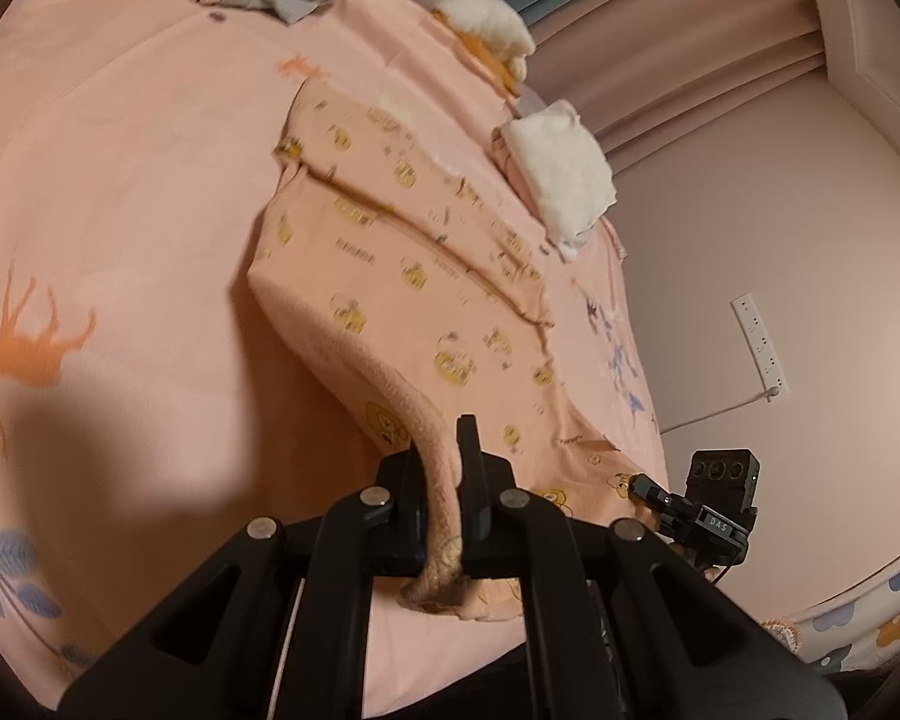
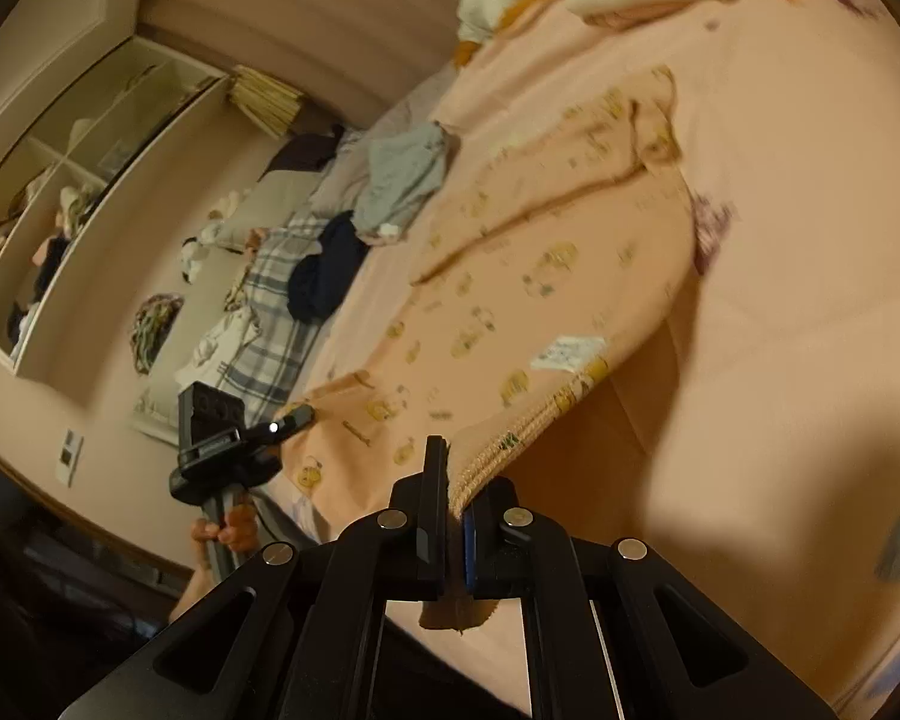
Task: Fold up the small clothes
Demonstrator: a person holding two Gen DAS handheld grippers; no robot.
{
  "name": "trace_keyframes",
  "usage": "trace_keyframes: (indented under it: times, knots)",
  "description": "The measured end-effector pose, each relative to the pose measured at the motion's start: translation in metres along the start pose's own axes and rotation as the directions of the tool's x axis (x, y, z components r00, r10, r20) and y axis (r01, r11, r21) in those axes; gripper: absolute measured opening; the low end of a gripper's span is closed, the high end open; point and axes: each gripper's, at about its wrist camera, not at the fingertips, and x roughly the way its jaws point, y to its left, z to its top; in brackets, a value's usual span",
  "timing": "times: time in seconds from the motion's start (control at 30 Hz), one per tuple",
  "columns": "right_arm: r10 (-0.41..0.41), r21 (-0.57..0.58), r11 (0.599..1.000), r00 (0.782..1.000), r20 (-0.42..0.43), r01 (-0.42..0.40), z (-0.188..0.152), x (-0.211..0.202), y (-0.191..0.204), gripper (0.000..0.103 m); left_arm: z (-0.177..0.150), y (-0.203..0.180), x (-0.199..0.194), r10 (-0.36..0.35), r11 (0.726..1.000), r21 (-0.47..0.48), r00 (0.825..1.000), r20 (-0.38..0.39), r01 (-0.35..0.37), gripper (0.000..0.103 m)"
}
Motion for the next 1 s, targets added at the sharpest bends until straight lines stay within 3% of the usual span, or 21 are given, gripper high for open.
trace_keyframes:
  times: [0.53,1.0]
  knots:
    - [0.015,-0.085,0.996,0.994,0.112,-0.006,0.057,-0.008,0.021,0.006,0.057,-0.025,0.002,-0.024,0.998,0.056,0.996,0.080,0.020,0.005]
    - [-0.013,-0.088,0.996,0.986,0.168,0.028,0.108,-0.005,0.012,0.006,0.105,-0.034,0.022,0.026,0.996,0.078,0.994,0.110,-0.034,0.005]
